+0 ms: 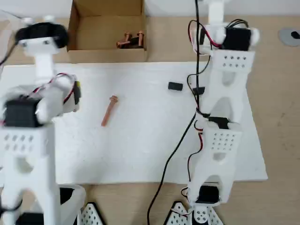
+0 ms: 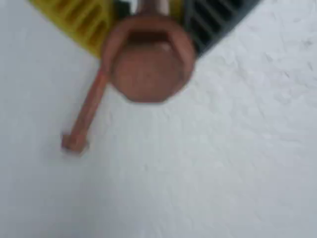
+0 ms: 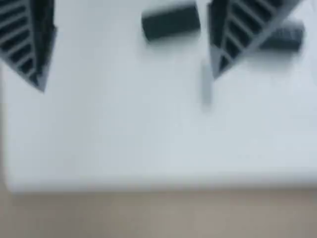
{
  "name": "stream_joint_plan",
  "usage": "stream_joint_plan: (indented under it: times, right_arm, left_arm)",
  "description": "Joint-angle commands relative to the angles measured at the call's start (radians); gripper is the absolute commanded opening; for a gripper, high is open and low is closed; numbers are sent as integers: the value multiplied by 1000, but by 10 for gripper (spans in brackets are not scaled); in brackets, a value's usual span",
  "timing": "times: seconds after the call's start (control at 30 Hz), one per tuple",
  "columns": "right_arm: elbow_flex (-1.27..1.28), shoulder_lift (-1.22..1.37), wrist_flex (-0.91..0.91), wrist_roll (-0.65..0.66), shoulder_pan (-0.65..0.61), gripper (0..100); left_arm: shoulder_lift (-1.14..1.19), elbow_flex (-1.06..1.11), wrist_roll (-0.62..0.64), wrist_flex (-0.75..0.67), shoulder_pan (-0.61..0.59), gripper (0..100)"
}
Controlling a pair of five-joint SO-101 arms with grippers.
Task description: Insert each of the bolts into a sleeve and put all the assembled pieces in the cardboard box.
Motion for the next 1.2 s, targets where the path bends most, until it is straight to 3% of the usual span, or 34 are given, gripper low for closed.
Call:
stream_joint_plan:
  times: [0.0, 0.2, 0.33, 0.5, 0.87, 1.17]
  right_arm:
    - [262, -153, 15, 147, -24, 253]
    - [438, -209, -12, 681, -79, 256]
    - [432, -163, -12, 893, -84, 256]
    - [432, -61, -12, 911, -90, 254]
    - [430, 84, -12, 974, -93, 254]
    - [349, 145, -11, 1000, -134, 253]
  left_arm:
    - [-108, -14, 21, 2, -44, 9]
    - [-206, 72, 54, -3, -138, 9]
    - [-260, 133, 117, -26, -169, 9]
    - [-337, 269, 173, -110, -172, 9]
    - [-587, 563, 172, -358, -172, 9]
    - [-713, 730, 172, -456, -169, 8]
